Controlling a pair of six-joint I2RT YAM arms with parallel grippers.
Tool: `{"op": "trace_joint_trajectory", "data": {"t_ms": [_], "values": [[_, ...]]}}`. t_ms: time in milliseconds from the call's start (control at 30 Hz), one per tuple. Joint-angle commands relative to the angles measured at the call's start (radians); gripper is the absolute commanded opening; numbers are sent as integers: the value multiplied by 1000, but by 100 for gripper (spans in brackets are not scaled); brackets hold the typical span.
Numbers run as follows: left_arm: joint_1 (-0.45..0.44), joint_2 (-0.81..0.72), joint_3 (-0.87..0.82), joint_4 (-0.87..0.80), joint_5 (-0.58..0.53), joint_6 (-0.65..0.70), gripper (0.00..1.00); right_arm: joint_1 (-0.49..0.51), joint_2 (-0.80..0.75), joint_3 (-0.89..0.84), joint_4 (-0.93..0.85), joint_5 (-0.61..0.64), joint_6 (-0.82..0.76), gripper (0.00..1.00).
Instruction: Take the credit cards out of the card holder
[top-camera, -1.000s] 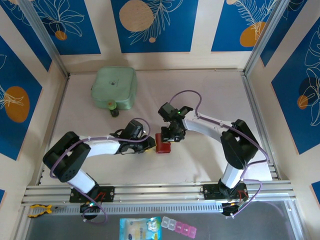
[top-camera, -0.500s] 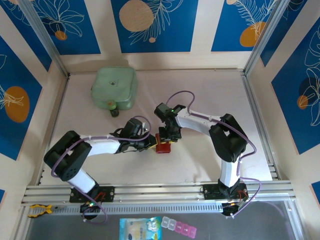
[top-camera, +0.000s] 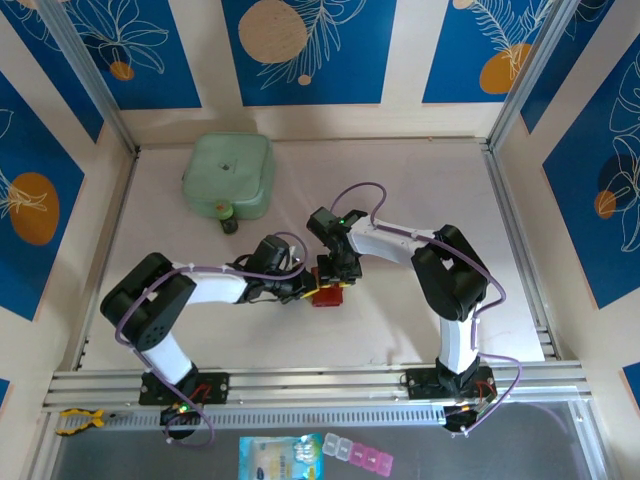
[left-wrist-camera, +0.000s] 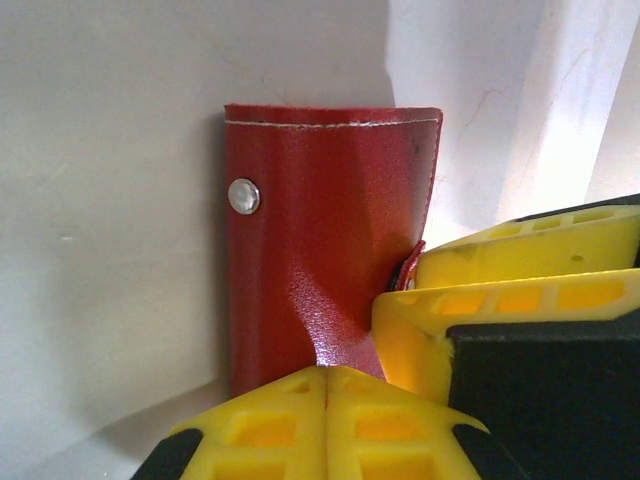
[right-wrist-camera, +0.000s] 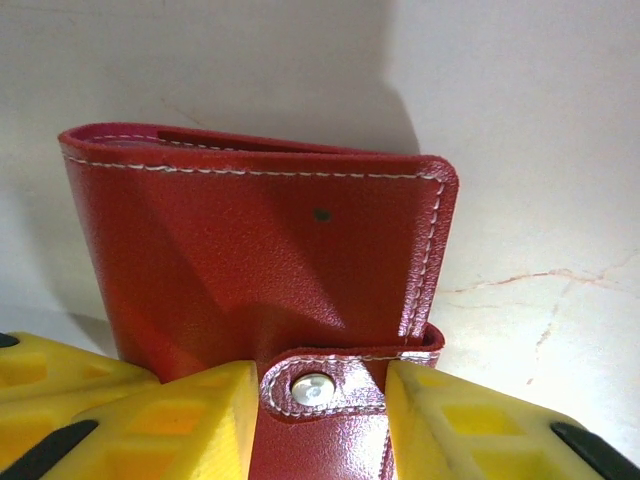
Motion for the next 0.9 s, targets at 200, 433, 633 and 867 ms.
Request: {"op": "trace_joint_trajectory", "data": {"t_ms": [200,433,633,867], "values": [[9,44,3,-80,-11,11,9,-12,-1,-40,20,-6,13,24],[13,56,-36,-77,-30,0,9,-28,-35,-75,47,-24,11,14],[14,59,-45,-92,-41,0,9,-36,-62,-95,55,-21,3,5],[22,67,-59,-96,-50,-12,8,-51,-101,-122,62,-15,-9,0]]}}
